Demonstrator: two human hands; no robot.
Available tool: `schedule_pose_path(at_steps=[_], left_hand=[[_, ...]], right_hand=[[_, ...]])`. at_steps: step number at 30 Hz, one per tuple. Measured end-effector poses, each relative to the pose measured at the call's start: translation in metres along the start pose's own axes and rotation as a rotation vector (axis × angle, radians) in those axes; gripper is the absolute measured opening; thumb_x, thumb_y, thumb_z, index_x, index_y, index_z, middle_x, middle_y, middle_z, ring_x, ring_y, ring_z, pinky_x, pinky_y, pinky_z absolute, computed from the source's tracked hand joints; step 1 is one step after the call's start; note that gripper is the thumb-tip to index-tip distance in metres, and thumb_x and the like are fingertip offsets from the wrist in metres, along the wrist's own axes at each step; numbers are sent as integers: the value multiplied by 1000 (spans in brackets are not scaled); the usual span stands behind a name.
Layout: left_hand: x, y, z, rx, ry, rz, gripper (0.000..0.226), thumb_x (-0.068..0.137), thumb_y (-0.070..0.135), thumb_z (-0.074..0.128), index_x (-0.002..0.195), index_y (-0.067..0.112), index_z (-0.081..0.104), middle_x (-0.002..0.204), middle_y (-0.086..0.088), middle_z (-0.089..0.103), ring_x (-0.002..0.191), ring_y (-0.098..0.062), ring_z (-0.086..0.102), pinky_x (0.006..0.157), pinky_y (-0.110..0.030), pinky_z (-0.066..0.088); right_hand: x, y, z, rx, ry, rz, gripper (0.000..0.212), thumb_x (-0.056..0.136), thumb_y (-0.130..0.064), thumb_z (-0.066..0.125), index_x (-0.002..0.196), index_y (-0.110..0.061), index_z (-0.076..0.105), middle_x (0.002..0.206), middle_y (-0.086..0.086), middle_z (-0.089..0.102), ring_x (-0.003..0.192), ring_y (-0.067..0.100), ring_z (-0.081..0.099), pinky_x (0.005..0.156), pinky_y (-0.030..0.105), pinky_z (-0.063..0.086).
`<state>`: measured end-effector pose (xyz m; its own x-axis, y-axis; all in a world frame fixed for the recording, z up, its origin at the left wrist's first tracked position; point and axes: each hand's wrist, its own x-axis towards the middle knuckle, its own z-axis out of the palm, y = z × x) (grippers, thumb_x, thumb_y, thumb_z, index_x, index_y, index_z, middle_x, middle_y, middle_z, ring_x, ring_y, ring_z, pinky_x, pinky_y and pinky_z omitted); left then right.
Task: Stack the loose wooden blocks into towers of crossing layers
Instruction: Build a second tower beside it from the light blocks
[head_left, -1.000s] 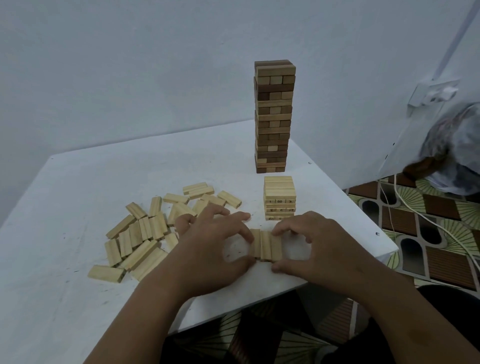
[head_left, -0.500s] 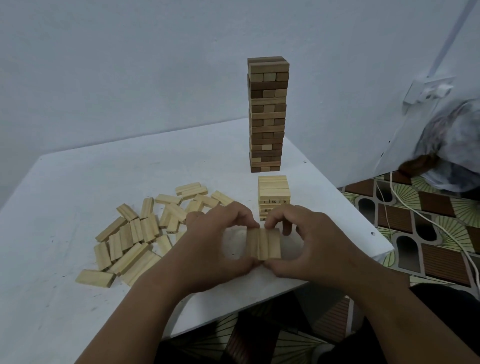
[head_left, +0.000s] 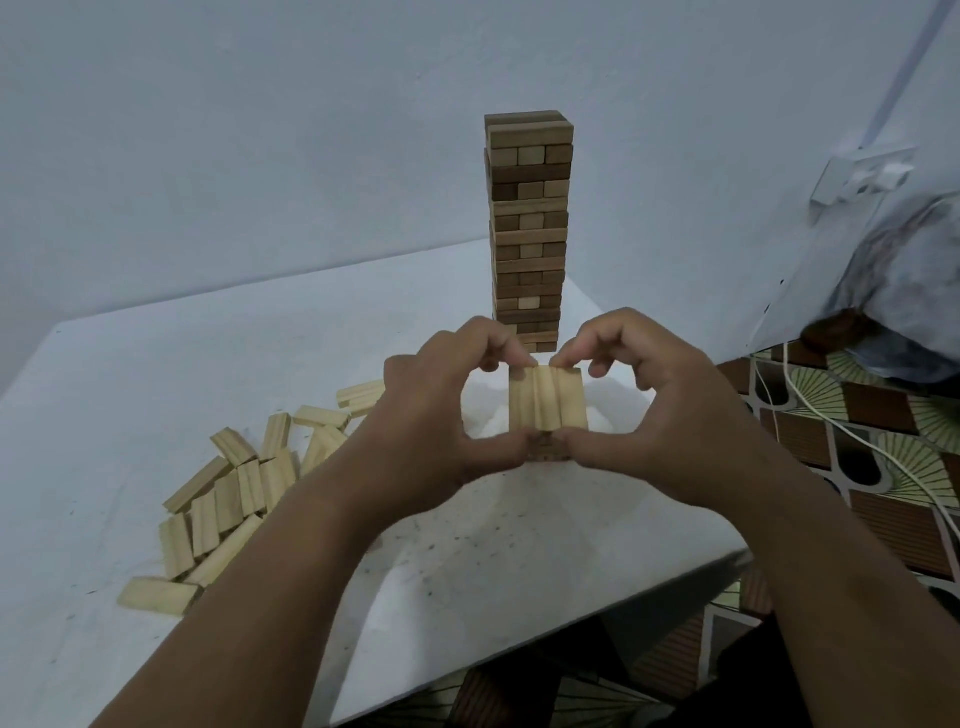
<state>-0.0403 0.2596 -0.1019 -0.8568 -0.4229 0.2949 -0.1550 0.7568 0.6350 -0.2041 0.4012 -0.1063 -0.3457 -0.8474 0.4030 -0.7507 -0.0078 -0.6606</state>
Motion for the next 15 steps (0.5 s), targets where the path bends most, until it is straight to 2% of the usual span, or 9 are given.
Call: schedule_pose_path(at_steps=[6,10,15], left_hand=[[19,-7,6,101,-19,-16,48,82,41,75,117,47,42,118,34,48,115,8,43,104,-49,38],[24,-9,8,150,-32,-25,59,84,41,72,128,51,34,120,35,45,119,4,41,108,-45,31],[26,-18,12,186,-25,-31,66,85,45,71,137,50,31,134,27,50,120,4,40,104,-37,24]], right_hand=[[15,18,0,36,16,26,47,68,-29,87,104,-30,57,107,-20,62,103,11,56,73,11,39],[23,27,3,44,-13,45,46,69,-33,86,105,-32,57,106,-22,62,104,7,56,73,2,36],[26,31,3,43,-51,77,46,69,-38,85,106,-35,57,107,-25,61,107,0,54,75,13,37]])
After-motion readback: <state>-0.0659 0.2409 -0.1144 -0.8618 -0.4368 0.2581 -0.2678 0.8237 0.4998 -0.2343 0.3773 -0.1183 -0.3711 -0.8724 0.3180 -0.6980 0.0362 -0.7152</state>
